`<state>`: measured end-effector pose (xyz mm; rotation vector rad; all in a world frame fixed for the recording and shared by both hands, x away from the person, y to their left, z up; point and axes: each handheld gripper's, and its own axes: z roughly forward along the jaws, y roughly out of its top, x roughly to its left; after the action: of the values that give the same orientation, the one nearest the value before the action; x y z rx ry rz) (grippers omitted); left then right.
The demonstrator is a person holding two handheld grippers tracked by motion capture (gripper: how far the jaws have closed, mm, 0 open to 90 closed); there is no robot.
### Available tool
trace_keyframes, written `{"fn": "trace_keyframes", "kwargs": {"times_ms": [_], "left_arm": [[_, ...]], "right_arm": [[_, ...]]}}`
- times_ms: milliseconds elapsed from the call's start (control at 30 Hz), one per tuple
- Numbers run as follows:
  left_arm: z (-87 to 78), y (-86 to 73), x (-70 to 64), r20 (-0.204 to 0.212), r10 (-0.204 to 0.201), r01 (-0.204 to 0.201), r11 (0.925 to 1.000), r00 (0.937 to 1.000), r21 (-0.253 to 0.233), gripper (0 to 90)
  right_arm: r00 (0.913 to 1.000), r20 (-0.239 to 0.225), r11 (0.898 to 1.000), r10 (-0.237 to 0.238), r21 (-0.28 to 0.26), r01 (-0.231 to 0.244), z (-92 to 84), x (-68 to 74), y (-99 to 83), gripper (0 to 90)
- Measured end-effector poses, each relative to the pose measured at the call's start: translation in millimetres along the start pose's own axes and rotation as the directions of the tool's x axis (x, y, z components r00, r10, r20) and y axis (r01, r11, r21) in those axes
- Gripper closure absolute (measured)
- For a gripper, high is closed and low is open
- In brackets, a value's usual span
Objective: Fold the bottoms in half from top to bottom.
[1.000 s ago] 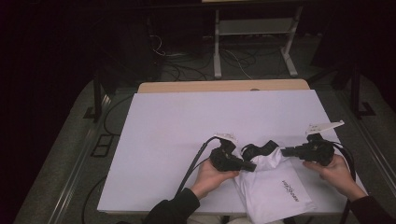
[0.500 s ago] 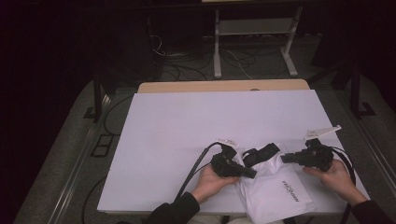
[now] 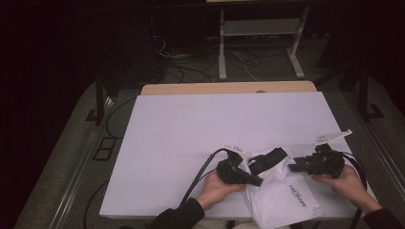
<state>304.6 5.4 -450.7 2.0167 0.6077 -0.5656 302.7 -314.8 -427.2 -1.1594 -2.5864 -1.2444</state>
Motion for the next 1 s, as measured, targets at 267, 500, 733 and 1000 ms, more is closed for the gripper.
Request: {"fn": "trace_keyframes", "kwargs": {"times_ms": [267, 500, 733, 1000], "left_arm": [[1.9, -0.4, 0.1, -0.004, -0.001, 0.001, 1.0, 1.0, 0.005, 87.7], [2.4, -0.3, 0.3, -0.003, 0.002, -0.002, 0.9999, 1.0, 0.011, 87.7], [5.0, -0.7, -0.5, -0.018, 0.03, -0.029, 0.999, 0.9994, 0.033, 87.6], [6.1, -0.2, -1.7, -0.028, 0.052, -0.051, 0.9975, 0.9982, 0.05, 87.6]], "right_arm": [[0.9983, 0.021, 0.998, 0.054, -0.026, -0.054, -2.1, -11.9, 18.7, 43.5], [0.9964, 0.005, 0.996, 0.085, 0.033, -0.085, 20.1, -25.0, 36.0, 40.8], [0.9929, -0.02, 0.991, 0.117, 0.069, -0.116, 38.1, -39.8, 44.4, 35.9], [0.9891, -0.068, 0.988, 0.13, 0.089, -0.124, 49.3, -47.9, 49.2, 45.6]]}}
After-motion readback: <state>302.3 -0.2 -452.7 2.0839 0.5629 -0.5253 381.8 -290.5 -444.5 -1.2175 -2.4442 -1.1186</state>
